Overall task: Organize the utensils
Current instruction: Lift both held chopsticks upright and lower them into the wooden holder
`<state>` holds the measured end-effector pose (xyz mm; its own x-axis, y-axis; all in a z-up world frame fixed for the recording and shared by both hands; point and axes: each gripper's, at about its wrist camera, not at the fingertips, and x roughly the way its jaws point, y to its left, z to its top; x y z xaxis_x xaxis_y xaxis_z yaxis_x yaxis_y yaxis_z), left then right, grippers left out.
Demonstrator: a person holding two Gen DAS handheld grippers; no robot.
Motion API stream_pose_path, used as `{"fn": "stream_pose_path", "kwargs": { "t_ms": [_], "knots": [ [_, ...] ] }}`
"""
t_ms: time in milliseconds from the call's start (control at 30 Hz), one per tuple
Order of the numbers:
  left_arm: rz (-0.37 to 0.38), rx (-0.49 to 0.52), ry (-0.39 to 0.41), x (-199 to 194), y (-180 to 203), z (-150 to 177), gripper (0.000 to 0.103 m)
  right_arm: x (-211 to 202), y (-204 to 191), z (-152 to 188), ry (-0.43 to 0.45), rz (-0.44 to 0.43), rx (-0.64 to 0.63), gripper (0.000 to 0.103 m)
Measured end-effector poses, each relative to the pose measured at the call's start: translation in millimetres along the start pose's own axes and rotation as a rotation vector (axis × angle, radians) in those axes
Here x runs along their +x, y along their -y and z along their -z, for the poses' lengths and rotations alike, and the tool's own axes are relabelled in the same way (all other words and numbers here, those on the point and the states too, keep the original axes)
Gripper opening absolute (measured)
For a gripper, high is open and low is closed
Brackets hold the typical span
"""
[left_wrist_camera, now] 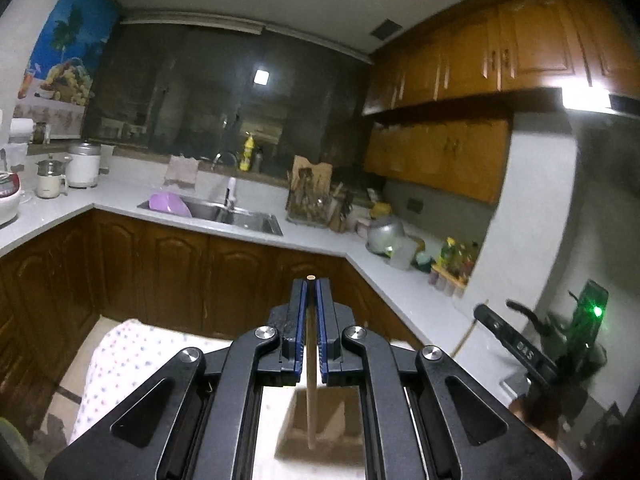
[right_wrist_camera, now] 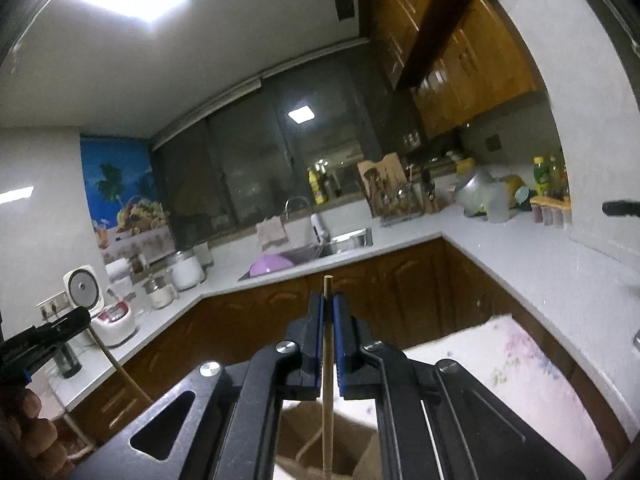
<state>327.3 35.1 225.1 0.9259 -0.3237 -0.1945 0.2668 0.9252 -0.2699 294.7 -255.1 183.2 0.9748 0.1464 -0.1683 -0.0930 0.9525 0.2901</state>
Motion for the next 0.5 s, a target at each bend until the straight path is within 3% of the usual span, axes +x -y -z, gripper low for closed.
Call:
{"fn": "stream_pose_path", "kwargs": {
  "t_ms": [200, 500],
  "knots": [
    [-0.039, -0.061, 0.006, 42, -14, 11, 0.004, 30, 10, 14, 0.004, 0.033, -0.012, 0.005],
    [-0.045, -0.127, -0.056, 102, -25, 71, 0.004, 63, 29, 64, -0.032, -0.007, 0.031, 0.005]
  ]
}}
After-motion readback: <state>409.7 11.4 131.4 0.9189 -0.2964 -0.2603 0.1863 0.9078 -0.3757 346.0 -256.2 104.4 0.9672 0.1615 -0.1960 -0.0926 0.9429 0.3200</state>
